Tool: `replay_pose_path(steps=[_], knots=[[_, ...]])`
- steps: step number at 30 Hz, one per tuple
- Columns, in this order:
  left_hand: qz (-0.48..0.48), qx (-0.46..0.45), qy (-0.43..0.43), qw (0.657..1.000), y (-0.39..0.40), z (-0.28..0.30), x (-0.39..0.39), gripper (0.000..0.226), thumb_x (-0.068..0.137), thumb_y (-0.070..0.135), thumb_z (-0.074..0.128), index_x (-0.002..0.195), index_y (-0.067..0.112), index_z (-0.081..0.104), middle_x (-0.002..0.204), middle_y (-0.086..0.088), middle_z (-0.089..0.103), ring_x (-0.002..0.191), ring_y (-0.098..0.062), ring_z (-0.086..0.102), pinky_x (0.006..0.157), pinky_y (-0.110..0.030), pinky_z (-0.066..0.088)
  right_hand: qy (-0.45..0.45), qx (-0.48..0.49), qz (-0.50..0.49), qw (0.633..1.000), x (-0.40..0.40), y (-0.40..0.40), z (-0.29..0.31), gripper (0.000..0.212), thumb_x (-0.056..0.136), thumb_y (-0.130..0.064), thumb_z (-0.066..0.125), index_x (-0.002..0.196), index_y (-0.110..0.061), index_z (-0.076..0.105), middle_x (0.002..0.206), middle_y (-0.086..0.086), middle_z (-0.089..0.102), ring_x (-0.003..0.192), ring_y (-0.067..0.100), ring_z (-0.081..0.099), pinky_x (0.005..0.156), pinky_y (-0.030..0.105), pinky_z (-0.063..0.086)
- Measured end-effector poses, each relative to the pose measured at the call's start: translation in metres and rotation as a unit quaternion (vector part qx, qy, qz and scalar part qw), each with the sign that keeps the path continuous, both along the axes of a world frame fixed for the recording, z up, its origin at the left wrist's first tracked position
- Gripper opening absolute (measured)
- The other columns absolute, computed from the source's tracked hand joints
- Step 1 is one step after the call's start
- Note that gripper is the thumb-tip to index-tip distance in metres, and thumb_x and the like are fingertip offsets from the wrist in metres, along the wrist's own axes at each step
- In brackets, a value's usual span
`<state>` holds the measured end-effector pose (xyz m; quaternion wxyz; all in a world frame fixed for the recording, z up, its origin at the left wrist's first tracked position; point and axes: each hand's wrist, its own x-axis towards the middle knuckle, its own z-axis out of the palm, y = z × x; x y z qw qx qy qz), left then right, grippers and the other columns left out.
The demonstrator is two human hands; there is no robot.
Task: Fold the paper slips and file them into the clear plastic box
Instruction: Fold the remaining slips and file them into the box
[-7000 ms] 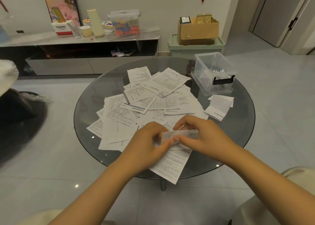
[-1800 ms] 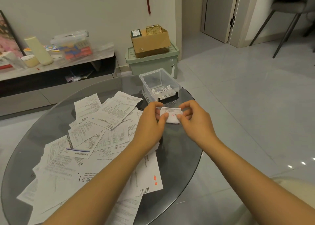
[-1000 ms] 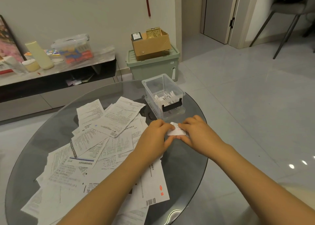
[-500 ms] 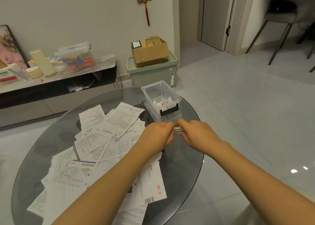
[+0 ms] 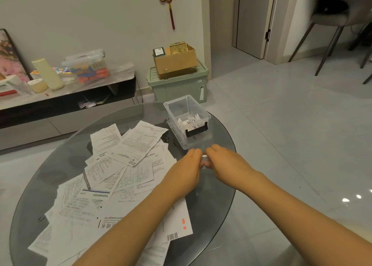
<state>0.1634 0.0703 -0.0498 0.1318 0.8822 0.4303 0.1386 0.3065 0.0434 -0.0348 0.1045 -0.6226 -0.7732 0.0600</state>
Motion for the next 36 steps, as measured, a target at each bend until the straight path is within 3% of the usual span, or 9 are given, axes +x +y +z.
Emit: replay_pose_path(steps=[5,11,15,17,19,22,26,31,36], knots=[[0.038,0.028,-0.058,0.997,0.005,0.022,-0.004,0.012,0.098,0.017,0.041,0.086,0.016,0.040,0.085,0.000,0.046,0.075,-0.024,0.050,0.068,-0.039,0.042,0.052,0.039,-0.015,0.998,-0.001,0.005,0.020,0.017,0.096,-0.026,0.048,0.103,-0.010,0.051,0.105,0.009,0.055,0.093,0.027,0.055,0.066,0.030,0.032],[0.018,0.074,-0.106,0.991,0.018,0.047,-0.016,0.007,0.094,0.016,0.047,0.094,0.013,0.054,0.085,0.007,0.050,0.076,-0.016,0.048,0.068,-0.031,0.041,0.173,0.072,-0.015,0.982,0.002,0.011,0.040,0.011,0.091,-0.020,0.054,0.099,-0.015,0.061,0.091,0.001,0.061,0.078,0.018,0.052,0.066,0.028,0.038],[0.049,0.059,-0.166,0.983,0.035,0.071,-0.017,0.021,0.095,0.024,0.051,0.116,0.019,0.051,0.097,0.009,0.053,0.079,-0.007,0.051,0.069,-0.014,0.040,0.230,0.130,-0.035,0.964,0.002,0.024,0.058,0.009,0.088,-0.016,0.057,0.091,-0.013,0.065,0.077,-0.001,0.061,0.069,0.016,0.052,0.059,0.024,0.038],[0.077,0.017,-0.193,0.978,0.043,0.079,-0.013,0.035,0.094,0.029,0.052,0.128,0.023,0.044,0.106,0.009,0.053,0.086,-0.006,0.053,0.077,-0.015,0.044,0.263,0.153,-0.072,0.950,0.003,0.030,0.062,0.007,0.089,-0.017,0.057,0.090,-0.014,0.064,0.076,-0.001,0.061,0.065,0.012,0.052,0.054,0.018,0.038],[0.078,0.034,-0.151,0.985,0.056,0.080,-0.013,0.035,0.095,0.032,0.049,0.129,0.023,0.046,0.118,0.007,0.054,0.104,-0.009,0.051,0.094,-0.029,0.044,0.290,0.175,-0.118,0.933,0.003,0.038,0.063,0.008,0.090,-0.018,0.057,0.092,-0.013,0.062,0.079,-0.001,0.061,0.064,0.008,0.052,0.050,0.011,0.037],[0.009,0.080,-0.007,0.997,0.077,0.079,-0.016,0.034,0.096,0.033,0.039,0.126,0.024,0.053,0.131,0.006,0.052,0.124,-0.011,0.039,0.109,-0.033,0.018,0.308,0.195,-0.158,0.917,0.004,0.053,0.059,0.010,0.091,-0.017,0.056,0.093,-0.009,0.062,0.087,0.003,0.064,0.068,0.009,0.055,0.049,0.012,0.042],[-0.078,0.059,0.097,0.990,0.103,0.079,-0.008,0.058,0.084,0.040,0.021,0.131,0.024,0.052,0.138,0.006,0.049,0.126,-0.010,0.037,0.108,-0.031,0.013,0.330,0.188,-0.174,0.908,0.001,0.073,0.051,0.010,0.092,-0.017,0.056,0.095,-0.009,0.062,0.094,0.005,0.066,0.076,0.012,0.058,0.055,0.018,0.048],[-0.154,0.067,0.133,0.977,0.124,0.070,0.003,0.065,0.082,0.043,0.013,0.132,0.024,0.051,0.138,0.006,0.049,0.119,-0.012,0.042,0.097,-0.029,0.022,0.337,0.178,-0.199,0.903,0.002,0.088,0.042,0.011,0.092,-0.018,0.055,0.097,-0.010,0.061,0.097,0.005,0.066,0.078,0.013,0.057,0.054,0.012,0.047],[-0.163,0.061,0.168,0.970,0.131,0.067,0.007,0.063,0.083,0.041,0.015,0.134,0.024,0.048,0.133,0.005,0.050,0.114,-0.011,0.039,0.091,-0.026,0.021,0.328,0.176,-0.222,0.901,0.004,0.092,0.038,0.016,0.093,-0.019,0.054,0.104,-0.009,0.060,0.112,0.007,0.065,0.091,0.017,0.061,0.051,0.007,0.044]])
